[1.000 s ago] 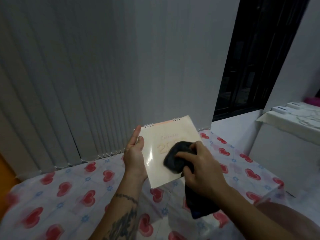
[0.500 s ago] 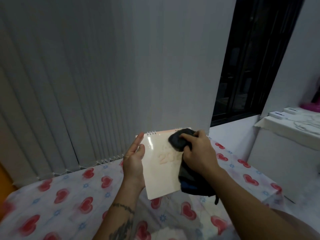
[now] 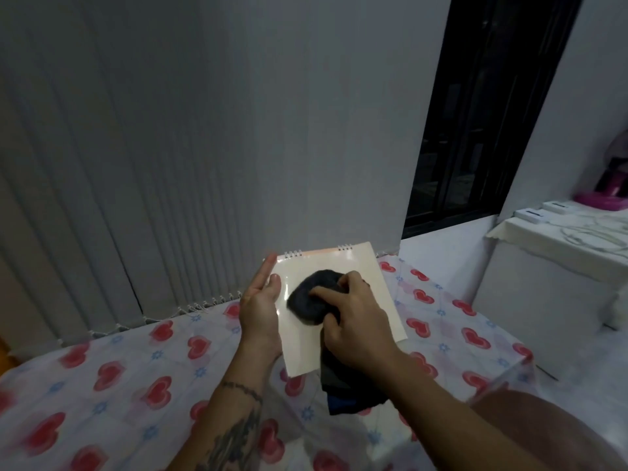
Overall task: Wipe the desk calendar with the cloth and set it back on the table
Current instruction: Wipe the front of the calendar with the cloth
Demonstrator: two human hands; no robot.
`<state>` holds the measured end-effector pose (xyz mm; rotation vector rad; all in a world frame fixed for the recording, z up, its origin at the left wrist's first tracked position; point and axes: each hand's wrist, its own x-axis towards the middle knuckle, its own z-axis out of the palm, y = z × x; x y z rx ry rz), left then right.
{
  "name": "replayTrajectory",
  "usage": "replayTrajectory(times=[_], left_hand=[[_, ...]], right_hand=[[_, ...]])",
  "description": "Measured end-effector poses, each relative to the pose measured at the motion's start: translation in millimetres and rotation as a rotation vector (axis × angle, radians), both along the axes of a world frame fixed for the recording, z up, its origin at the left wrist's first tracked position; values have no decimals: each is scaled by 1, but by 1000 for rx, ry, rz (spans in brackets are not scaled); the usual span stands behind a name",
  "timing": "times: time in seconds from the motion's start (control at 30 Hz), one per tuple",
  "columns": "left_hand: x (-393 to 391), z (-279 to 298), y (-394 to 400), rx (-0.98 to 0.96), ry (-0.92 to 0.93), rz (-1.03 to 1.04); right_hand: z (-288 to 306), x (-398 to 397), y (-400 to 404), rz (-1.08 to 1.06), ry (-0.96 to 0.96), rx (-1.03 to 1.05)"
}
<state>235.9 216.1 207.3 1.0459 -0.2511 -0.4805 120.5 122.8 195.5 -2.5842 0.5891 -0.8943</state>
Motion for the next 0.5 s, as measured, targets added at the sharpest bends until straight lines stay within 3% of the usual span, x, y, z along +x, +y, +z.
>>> replayTrajectory(times=[0.2,0.5], left_hand=[[8,-4,4,-41,25,-5],[5,-15,-3,-4,-1,-91]], right_hand=[[-26,-31,-15,72,36,39],[-9,-15,-63,-272,12,209]])
